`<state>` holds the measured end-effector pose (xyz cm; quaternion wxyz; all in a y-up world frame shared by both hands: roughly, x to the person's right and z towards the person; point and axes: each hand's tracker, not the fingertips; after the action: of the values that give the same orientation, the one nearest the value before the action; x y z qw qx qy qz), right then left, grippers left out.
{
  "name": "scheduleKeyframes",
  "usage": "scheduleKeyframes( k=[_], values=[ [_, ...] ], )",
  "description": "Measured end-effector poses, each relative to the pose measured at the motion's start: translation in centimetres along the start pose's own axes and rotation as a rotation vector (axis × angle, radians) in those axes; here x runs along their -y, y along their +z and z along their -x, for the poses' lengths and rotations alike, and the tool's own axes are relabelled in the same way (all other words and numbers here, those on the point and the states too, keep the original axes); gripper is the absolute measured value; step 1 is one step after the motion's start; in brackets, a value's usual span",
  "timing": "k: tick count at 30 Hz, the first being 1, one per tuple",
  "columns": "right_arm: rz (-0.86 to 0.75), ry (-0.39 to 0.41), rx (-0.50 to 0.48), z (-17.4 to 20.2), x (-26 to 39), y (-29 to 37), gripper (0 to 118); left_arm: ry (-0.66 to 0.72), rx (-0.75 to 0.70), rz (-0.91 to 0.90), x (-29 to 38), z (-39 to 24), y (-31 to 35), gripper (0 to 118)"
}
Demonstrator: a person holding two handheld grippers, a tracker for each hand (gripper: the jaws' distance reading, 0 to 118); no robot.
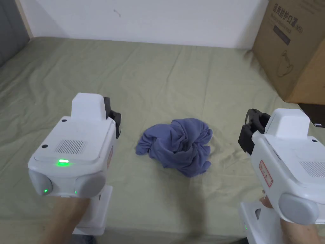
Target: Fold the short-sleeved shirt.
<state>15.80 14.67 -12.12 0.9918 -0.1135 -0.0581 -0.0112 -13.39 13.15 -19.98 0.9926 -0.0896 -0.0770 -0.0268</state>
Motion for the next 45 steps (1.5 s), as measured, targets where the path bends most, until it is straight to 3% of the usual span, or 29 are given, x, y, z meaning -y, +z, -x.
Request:
scheduleKeyframes(
  k=[3,4,11,12,13,15,16,17,20,21,22,25,27,28,34,37,40,41,45],
  values=[
    [0.001,0.004,0.014,-0.4,0.3,0.1,0,0.013,0.013,0.021,0.5,-0.3,0.2,0],
    [-0.031,-0.037,-0.097,-0.1,0.1,0.5,0,0.018,0.015,0.025,0.6,-0.4,0.2,0],
    [0.002,-0.028,-0.072,-0.7,0.4,0.5,0,0.035,0.040,0.065,1.0,-1.1,-0.6,0],
    [0.002,0.020,-0.024,-0.9,0.5,0.3,0,0.037,0.044,0.085,0.8,-1.1,-1.1,0],
    [0.004,0.013,-0.029,-1.0,0.5,0.2,0,0.041,0.051,0.139,0.7,-1.1,-1.9,0],
    [0.010,0.011,-0.031,-1.1,0.5,-0.1,0,0.118,0.054,0.170,0.8,-0.8,-3.7,0],
    [-0.014,-0.049,-0.085,-1.0,0.3,-0.1,0,0.113,0.064,0.242,0.7,-0.7,-5.1,5],
    [-0.005,-0.038,-0.075,-1.1,0.4,-0.3,0,0.120,0.082,0.319,0.7,-0.5,-6.6,21],
    [0.008,-0.047,-0.072,-1.3,0.6,-0.8,0,0.188,0.162,0.509,1.6,-0.2,-10.9,88],
    [0.012,-0.048,-0.070,-1.3,0.7,-1.0,0,0.201,0.178,0.575,2.1,-0.1,-12.4,102],
    [0.016,-0.050,-0.068,-1.4,0.8,-1.3,0,0.234,0.181,0.609,2.8,-0.1,-13.4,108],
    [0.031,-0.083,-0.075,-1.8,1.0,-2.1,0,0.233,0.149,0.721,4.6,-0.5,-17.1,108],
    [0.043,-0.076,-0.070,-1.8,1.3,-2.8,0,0.155,0.106,0.775,6.2,-1.4,-18.9,107],
    [0.068,-0.036,-0.066,-1.9,1.6,-3.1,0,0.126,0.097,0.799,6.8,-1.8,-19.7,107],
    [0.119,-0.003,-0.043,-2.6,2.7,-5.2,0,0.130,0.122,0.868,9.2,-4.3,-23.0,95],
    [0.144,-0.001,-0.020,-3.4,3.2,-6.0,0,0.058,0.128,0.883,10.0,-5.9,-24.0,68],
    [0.157,0.006,-0.001,-3.9,3.5,-6.5,0,0.049,0.171,0.906,10.5,-6.5,-24.5,14],
    [0.160,0.004,0.001,-4.0,3.5,-6.7,0,0.060,0.191,0.921,10.7,-6.8,-24.6,3],
    [0.168,0.006,0.009,-4.6,3.2,-7.5,0,0.064,0.194,0.922,10.6,-6.7,-24.0,0]
  ],
)
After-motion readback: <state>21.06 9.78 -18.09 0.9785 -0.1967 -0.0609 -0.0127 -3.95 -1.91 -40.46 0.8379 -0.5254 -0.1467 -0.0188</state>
